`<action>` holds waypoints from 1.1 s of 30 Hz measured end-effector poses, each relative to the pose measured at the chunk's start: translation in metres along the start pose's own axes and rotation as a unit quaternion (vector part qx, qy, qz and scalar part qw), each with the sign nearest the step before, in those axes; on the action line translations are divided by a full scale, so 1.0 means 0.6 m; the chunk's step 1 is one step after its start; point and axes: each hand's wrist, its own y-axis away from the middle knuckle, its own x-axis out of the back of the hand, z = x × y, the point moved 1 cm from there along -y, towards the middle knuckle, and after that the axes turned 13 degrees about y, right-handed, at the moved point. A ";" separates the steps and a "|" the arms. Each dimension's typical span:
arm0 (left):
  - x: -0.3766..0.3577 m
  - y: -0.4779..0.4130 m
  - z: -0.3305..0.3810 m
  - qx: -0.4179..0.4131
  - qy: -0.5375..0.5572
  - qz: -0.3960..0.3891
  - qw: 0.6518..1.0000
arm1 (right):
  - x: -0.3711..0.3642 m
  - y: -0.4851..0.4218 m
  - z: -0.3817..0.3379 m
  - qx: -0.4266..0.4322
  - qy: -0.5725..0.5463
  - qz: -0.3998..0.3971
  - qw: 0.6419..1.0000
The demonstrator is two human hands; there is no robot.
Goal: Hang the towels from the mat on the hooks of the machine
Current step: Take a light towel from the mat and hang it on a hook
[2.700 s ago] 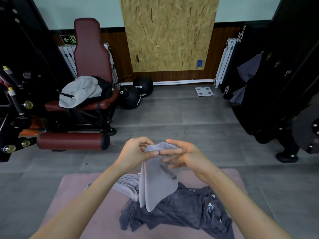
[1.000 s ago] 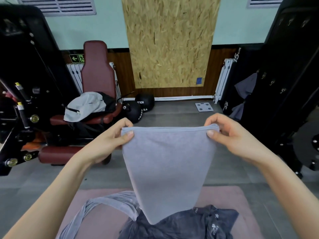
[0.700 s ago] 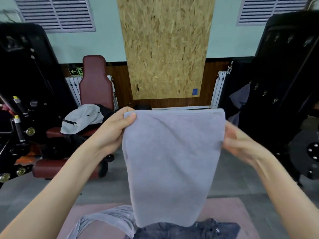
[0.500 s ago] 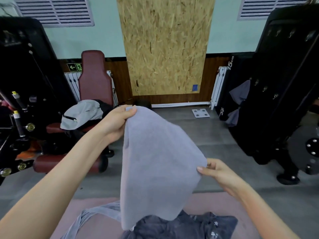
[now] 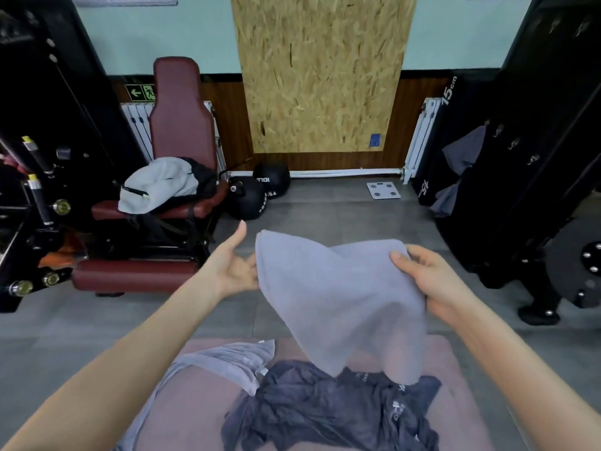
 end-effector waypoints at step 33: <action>0.092 -0.053 -0.126 -0.081 -0.154 -0.026 0.984 | -0.053 0.028 -0.050 -0.096 0.003 -0.031 0.995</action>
